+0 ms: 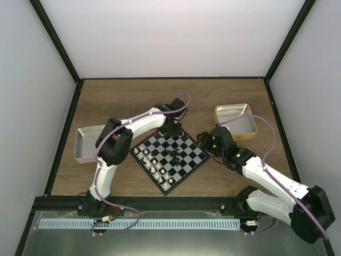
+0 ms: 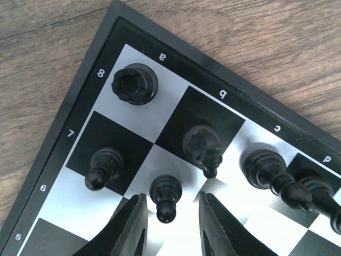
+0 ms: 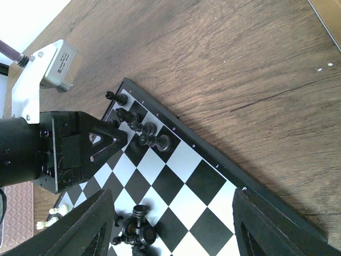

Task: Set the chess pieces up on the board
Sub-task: Place the chess piece on the chessboard, then adjust the chess piece on the chessboard, then pick up the chess piece from the chessboard.

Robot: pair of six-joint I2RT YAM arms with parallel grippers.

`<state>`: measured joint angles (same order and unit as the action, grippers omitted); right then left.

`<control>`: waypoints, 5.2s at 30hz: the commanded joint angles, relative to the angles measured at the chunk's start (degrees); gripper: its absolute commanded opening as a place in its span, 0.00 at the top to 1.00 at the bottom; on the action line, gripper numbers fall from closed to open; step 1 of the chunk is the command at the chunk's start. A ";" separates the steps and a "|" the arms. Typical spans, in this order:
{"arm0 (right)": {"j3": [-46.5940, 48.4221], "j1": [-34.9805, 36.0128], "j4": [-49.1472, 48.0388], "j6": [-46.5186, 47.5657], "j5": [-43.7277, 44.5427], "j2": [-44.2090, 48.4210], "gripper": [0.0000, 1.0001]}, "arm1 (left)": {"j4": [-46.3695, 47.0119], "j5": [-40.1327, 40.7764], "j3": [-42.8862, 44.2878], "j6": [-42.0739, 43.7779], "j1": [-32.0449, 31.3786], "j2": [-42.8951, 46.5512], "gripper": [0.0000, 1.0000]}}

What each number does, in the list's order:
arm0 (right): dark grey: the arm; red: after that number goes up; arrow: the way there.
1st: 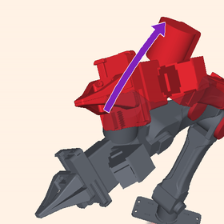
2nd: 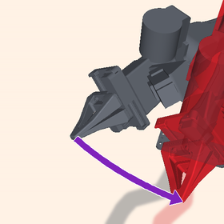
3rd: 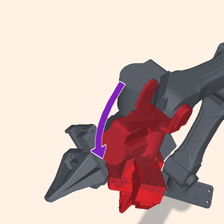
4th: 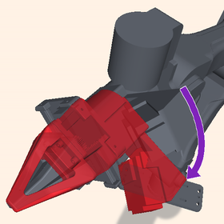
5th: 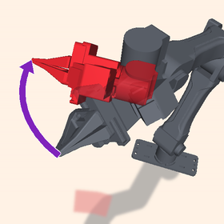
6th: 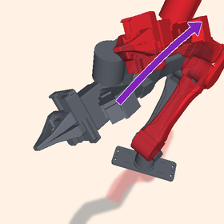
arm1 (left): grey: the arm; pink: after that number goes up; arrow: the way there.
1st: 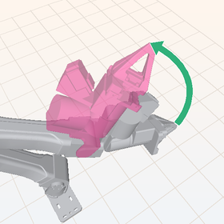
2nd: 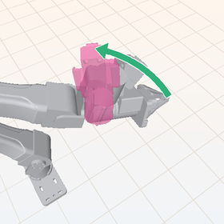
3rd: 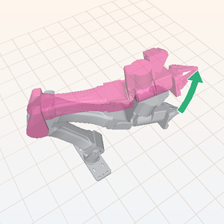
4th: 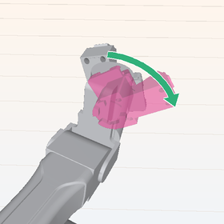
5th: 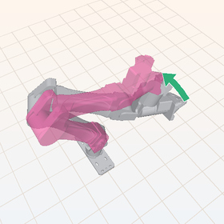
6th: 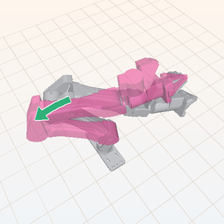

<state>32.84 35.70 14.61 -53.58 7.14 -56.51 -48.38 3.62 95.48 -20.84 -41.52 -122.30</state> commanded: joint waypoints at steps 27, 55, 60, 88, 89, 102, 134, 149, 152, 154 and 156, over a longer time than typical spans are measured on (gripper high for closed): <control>2.06 -0.02 -1.77 1.53 -3.10 -3.51 0.39 | -6.04 -0.93 -23.64 -4.18 -0.62 21.43 0.65; 0.94 -0.02 -1.95 1.32 -2.70 -3.43 0.38 | -5.42 -2.77 -26.12 -3.86 -0.85 19.93 0.74; 0.84 -0.02 -1.88 1.20 -2.75 -3.45 0.38 | -5.09 -2.83 -26.52 -3.83 -0.78 19.47 0.75; 0.78 -0.02 -1.60 1.11 -2.41 -3.08 0.38 | -1.39 -6.71 -26.93 -3.41 -1.03 18.56 0.78; 0.75 -0.02 -1.55 1.13 -2.39 -3.08 0.39 | -0.98 -7.27 -26.98 -3.44 -1.10 18.77 0.78; 0.75 -0.02 -1.91 1.29 -2.47 -3.08 0.39 | -1.61 -7.05 -25.79 -4.10 -1.21 19.79 0.69; 0.29 -0.01 -1.94 1.19 -2.52 -2.75 0.38 | -1.98 -5.04 -26.22 -4.66 -2.47 17.23 0.74; 1.87 -0.02 -4.01 5.96 -7.16 -2.10 0.38 | 1.30 -4.17 -26.42 -2.71 -2.57 20.74 0.88; 2.41 -0.07 -6.76 9.99 -11.97 -1.60 0.38 | 3.72 -4.02 -26.61 -0.44 -2.53 22.98 0.90; 3.32 -0.19 -7.75 12.18 -15.25 -1.75 0.37 | 6.31 -4.26 -27.13 1.47 -2.59 24.87 0.91; 4.60 -0.55 -7.57 13.74 -17.97 -2.14 0.37 | 9.78 -4.54 -27.97 3.50 -2.59 27.38 0.92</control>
<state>33.28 35.70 9.78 -45.41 -3.99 -59.18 -45.45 -1.10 68.73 -21.96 -43.81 -100.03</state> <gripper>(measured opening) 0.626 0.160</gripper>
